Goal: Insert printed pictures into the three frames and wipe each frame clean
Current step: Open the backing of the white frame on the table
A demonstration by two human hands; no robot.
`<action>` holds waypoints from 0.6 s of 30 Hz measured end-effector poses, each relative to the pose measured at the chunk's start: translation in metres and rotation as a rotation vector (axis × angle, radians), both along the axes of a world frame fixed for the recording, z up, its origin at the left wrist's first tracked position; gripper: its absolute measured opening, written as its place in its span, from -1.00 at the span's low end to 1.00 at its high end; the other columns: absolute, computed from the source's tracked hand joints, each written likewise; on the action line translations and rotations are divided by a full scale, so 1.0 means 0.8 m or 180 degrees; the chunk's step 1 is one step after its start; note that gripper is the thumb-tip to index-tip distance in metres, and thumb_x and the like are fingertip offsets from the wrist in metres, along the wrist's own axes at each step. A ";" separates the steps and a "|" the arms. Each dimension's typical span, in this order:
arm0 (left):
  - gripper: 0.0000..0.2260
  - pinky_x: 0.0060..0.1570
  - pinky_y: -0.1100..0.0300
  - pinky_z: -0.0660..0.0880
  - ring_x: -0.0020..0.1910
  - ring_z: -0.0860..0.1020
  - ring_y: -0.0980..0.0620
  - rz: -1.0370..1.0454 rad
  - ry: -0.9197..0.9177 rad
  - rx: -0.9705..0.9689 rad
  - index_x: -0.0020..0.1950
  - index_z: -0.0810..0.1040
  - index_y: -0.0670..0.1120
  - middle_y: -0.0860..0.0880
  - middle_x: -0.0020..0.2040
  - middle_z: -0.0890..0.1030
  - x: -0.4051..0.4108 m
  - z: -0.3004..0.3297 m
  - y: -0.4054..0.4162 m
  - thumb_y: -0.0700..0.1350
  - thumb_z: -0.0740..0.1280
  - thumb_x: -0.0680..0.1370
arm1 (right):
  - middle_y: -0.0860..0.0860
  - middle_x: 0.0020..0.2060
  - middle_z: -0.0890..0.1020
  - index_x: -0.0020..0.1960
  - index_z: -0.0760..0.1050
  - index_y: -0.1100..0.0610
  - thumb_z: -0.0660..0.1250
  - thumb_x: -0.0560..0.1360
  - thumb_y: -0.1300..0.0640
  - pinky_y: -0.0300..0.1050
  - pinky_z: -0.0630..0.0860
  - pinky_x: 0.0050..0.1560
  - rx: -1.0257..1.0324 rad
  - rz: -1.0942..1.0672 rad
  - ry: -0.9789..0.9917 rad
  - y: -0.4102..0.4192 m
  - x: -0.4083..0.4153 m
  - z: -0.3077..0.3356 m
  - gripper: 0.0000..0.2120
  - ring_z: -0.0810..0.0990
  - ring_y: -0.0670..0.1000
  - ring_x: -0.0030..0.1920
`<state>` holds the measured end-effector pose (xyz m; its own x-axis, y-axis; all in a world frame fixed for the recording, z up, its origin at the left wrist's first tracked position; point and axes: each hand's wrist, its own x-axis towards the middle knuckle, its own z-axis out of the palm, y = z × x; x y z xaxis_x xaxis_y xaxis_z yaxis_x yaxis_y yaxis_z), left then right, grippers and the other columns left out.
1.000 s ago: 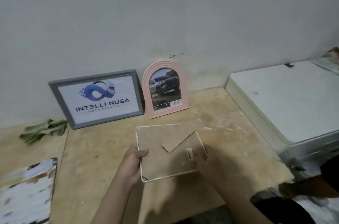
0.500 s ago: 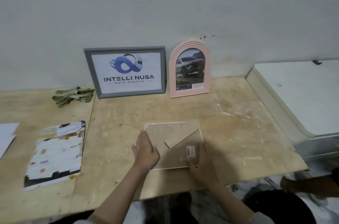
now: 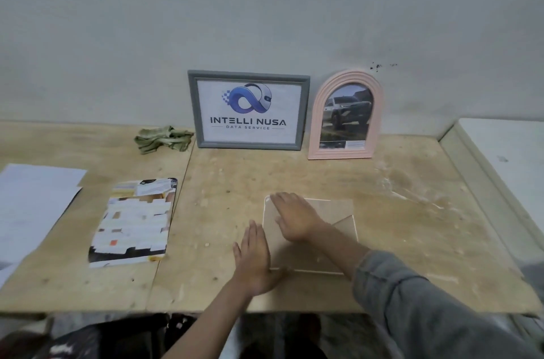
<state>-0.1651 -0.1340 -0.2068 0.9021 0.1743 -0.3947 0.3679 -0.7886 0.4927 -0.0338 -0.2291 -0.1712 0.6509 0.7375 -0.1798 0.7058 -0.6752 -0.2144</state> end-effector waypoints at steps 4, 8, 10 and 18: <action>-0.01 0.43 -0.20 -0.22 0.53 -0.29 -0.10 -0.0019 -0.0050 0.0176 0.52 -0.34 -0.10 -0.09 0.54 -0.33 -0.002 -0.001 -0.005 0.31 0.26 0.45 | 0.13 0.17 0.38 0.23 0.37 0.14 0.22 0.50 0.05 0.08 0.41 0.08 -0.0428 0.0168 -0.0291 0.026 0.010 0.003 -0.66 0.38 0.17 0.17; -0.02 0.44 -0.19 -0.18 0.54 -0.25 -0.08 0.0030 -0.0087 0.0249 0.53 -0.30 -0.09 -0.07 0.55 -0.30 -0.002 -0.005 -0.004 0.32 0.26 0.44 | 0.15 0.23 0.34 0.27 0.33 0.13 0.17 0.51 0.00 0.09 0.38 0.10 -0.0706 0.0237 -0.0412 0.039 0.016 0.007 -0.63 0.33 0.18 0.23; -0.02 0.44 -0.19 -0.18 0.54 -0.24 -0.08 0.0039 -0.0121 0.0277 0.54 -0.30 -0.08 -0.06 0.55 -0.29 -0.004 -0.006 -0.005 0.32 0.27 0.43 | 0.15 0.26 0.33 0.29 0.32 0.12 0.15 0.53 -0.02 0.11 0.35 0.13 -0.0851 0.0299 -0.0471 0.043 0.019 0.007 -0.62 0.31 0.18 0.25; -0.02 0.44 -0.19 -0.19 0.54 -0.23 -0.05 0.0116 -0.0225 0.0351 0.54 -0.27 -0.09 -0.05 0.56 -0.26 -0.005 -0.011 -0.007 0.32 0.26 0.42 | 0.11 0.23 0.38 0.29 0.32 0.11 0.17 0.51 0.01 0.06 0.41 0.11 -0.0832 0.0046 -0.0022 0.049 0.021 0.013 -0.62 0.32 0.16 0.24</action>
